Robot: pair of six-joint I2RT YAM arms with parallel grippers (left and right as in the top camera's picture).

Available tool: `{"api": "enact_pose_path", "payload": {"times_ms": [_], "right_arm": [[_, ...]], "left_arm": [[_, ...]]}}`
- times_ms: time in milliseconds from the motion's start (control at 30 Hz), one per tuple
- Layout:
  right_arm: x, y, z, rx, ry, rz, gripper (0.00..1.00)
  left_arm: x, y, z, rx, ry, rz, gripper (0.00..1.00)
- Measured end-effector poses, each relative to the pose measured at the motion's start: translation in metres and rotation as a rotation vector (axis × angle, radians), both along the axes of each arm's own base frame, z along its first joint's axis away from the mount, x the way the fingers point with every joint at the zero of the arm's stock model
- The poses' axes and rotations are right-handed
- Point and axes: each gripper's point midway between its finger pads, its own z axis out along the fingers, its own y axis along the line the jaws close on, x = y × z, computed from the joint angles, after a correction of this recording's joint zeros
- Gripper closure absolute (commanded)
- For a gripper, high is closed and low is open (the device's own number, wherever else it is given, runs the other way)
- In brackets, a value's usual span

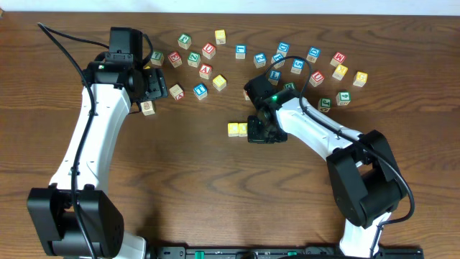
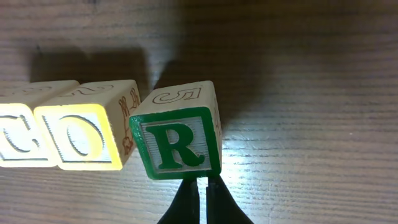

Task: Spell out CORL
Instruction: 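Open the right gripper and push the R block against the O block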

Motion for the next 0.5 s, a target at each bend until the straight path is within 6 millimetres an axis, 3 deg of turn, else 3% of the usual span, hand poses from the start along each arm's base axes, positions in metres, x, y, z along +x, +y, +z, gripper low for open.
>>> {"api": "enact_pose_path", "payload": {"times_ms": [500], "right_arm": [[0.0073,0.0016,0.0010,0.017,-0.024,0.005,0.99]], "left_arm": [[0.0000,0.0000,0.0000,0.000,0.000,0.000,0.18]]}}
